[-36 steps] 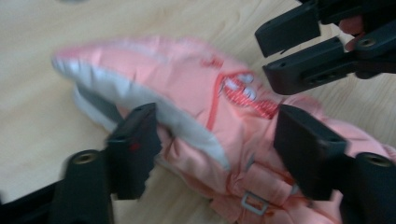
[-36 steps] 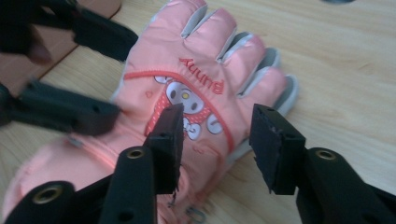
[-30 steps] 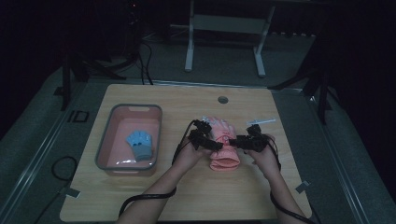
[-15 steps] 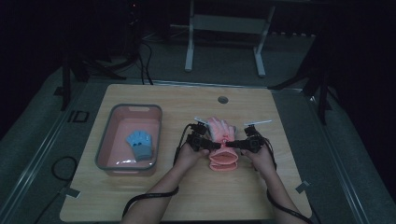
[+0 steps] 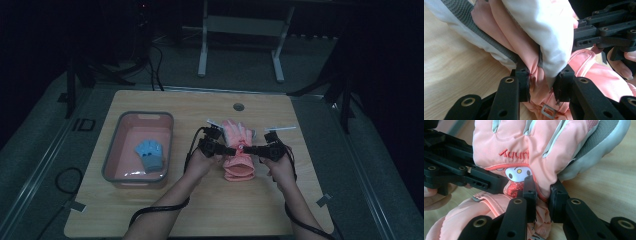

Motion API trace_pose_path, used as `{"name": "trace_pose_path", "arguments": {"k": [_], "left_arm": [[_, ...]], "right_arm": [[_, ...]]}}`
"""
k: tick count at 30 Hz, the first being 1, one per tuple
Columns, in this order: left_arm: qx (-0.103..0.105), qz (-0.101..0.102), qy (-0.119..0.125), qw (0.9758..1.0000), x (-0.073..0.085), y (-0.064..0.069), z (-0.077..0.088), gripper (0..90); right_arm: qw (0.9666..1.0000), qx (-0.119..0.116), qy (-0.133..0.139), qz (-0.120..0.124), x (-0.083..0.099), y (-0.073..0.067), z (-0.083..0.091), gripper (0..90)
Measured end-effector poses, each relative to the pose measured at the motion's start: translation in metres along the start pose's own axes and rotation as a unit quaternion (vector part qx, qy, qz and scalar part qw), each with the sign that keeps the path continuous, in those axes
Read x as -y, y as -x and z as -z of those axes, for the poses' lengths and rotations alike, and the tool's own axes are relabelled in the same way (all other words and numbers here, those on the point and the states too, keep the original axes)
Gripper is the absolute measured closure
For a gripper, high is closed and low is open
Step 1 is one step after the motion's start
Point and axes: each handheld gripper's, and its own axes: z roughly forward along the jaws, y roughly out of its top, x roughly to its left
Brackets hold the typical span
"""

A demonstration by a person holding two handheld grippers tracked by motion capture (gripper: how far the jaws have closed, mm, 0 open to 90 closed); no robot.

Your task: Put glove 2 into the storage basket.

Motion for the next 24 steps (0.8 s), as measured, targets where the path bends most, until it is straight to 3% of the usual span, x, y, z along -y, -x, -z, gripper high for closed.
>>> {"name": "trace_pose_path", "arguments": {"k": [11,14,16,18,19,24], "left_arm": [[-0.023,-0.028,0.008,0.9993,-0.011,0.016,0.055,70.3],[-0.029,-0.034,0.008,0.9990,-0.012,0.015,0.067,70.4],[-0.037,-0.035,0.011,0.9986,-0.011,0.014,0.083,70.4],[-0.037,-0.035,0.011,0.9986,-0.011,0.014,0.083,70.4],[-0.043,-0.035,0.011,0.9984,-0.011,0.012,0.093,70.4],[-0.053,-0.032,0.010,0.9980,-0.008,0.004,0.115,70.3]], "right_arm": [[0.9989,-0.008,0.018,0.042,-0.026,-0.043,0.014,78.3],[0.9986,-0.008,0.018,0.050,-0.031,-0.052,0.013,78.3],[0.9978,-0.011,0.019,0.062,-0.039,-0.067,0.009,78.3],[0.9977,-0.012,0.018,0.064,-0.041,-0.071,0.008,78.3],[0.9977,-0.012,0.018,0.064,-0.041,-0.071,0.008,78.3],[0.9971,-0.022,0.016,0.071,-0.054,-0.093,-0.006,78.3]]}}
